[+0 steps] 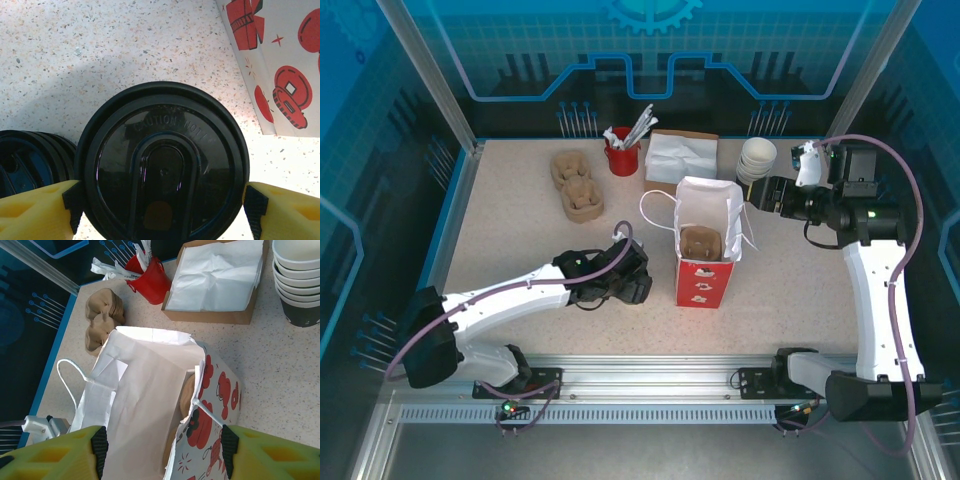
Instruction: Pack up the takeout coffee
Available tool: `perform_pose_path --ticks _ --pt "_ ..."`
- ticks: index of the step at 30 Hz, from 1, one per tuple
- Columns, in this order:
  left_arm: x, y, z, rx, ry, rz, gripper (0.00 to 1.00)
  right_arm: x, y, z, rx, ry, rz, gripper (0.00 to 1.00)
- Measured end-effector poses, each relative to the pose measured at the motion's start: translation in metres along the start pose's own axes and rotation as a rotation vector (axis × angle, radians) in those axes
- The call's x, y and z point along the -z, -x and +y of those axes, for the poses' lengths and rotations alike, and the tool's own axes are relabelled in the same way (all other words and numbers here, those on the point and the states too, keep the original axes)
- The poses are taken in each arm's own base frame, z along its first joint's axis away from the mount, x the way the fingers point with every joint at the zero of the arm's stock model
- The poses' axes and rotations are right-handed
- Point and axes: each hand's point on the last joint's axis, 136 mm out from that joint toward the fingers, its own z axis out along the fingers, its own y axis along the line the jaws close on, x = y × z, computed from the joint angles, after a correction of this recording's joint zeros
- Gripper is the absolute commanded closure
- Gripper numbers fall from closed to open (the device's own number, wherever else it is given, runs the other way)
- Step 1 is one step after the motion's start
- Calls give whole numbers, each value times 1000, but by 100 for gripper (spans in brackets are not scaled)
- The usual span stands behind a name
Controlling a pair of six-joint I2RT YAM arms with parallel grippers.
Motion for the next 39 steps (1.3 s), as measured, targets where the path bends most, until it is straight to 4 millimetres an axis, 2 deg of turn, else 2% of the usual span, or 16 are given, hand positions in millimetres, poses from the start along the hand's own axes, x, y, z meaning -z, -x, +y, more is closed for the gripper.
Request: perform_pose_path --ticks 17,39 --pt "-3 8 -4 -6 14 2 16 0 1 -1 -13 26 5 36" --pt "-10 10 -3 0 38 42 26 -3 4 0 -13 55 16 36"
